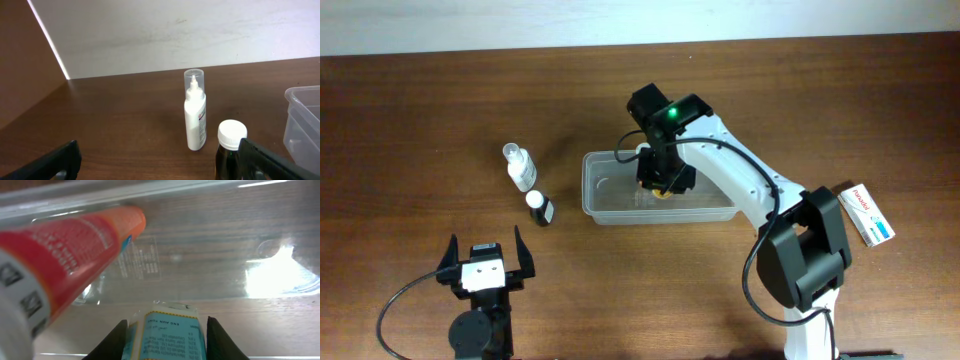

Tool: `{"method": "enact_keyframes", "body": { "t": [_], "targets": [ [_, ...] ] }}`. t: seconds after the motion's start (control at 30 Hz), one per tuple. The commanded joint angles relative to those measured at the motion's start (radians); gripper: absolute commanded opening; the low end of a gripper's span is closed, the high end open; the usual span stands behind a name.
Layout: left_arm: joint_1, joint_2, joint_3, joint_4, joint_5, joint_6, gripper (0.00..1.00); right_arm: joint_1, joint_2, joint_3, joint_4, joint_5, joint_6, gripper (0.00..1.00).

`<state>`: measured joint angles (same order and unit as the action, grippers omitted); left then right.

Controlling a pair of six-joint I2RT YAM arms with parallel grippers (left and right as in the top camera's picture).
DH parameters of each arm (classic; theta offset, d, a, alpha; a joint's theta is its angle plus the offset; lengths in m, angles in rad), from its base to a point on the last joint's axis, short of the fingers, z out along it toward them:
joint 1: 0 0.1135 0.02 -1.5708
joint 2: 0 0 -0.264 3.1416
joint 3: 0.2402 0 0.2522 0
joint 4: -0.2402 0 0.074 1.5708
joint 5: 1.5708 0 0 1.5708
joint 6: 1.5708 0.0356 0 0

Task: Pack container
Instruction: 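Carry the gold jar with right gripper into the container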

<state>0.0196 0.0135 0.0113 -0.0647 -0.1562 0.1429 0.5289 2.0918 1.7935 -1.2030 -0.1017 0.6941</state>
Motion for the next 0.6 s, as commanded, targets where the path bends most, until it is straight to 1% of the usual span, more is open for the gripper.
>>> {"method": "enact_keyframes", "body": {
  "t": [0.0,0.07,0.17,0.23,0.3,0.43,0.57],
  "targets": [
    [0.001,-0.007,-0.002,-0.004,0.007,0.020,1.00,-0.030,-0.055,0.047,0.000,0.009,-0.074,0.09],
    [0.001,-0.007,-0.002,-0.004,0.007,0.020,1.00,-0.040,-0.080,0.061,-0.007,0.009,-0.133,0.09],
    [0.001,-0.007,-0.002,-0.004,0.007,0.020,1.00,-0.053,-0.123,0.076,-0.044,0.009,-0.275,0.09],
    [0.001,-0.007,-0.002,-0.004,0.007,0.020,1.00,-0.066,-0.153,0.078,-0.070,0.010,-0.333,0.08],
    [0.001,-0.007,-0.002,-0.004,0.007,0.020,1.00,-0.084,-0.173,0.078,-0.089,0.009,-0.346,0.04],
    [0.001,-0.007,-0.002,-0.004,0.007,0.020,1.00,-0.128,-0.182,0.076,-0.135,0.008,-0.332,0.04],
    [0.001,-0.007,-0.002,-0.004,0.007,0.020,1.00,-0.137,-0.182,0.051,-0.143,0.009,-0.322,0.04]
  ]
}}
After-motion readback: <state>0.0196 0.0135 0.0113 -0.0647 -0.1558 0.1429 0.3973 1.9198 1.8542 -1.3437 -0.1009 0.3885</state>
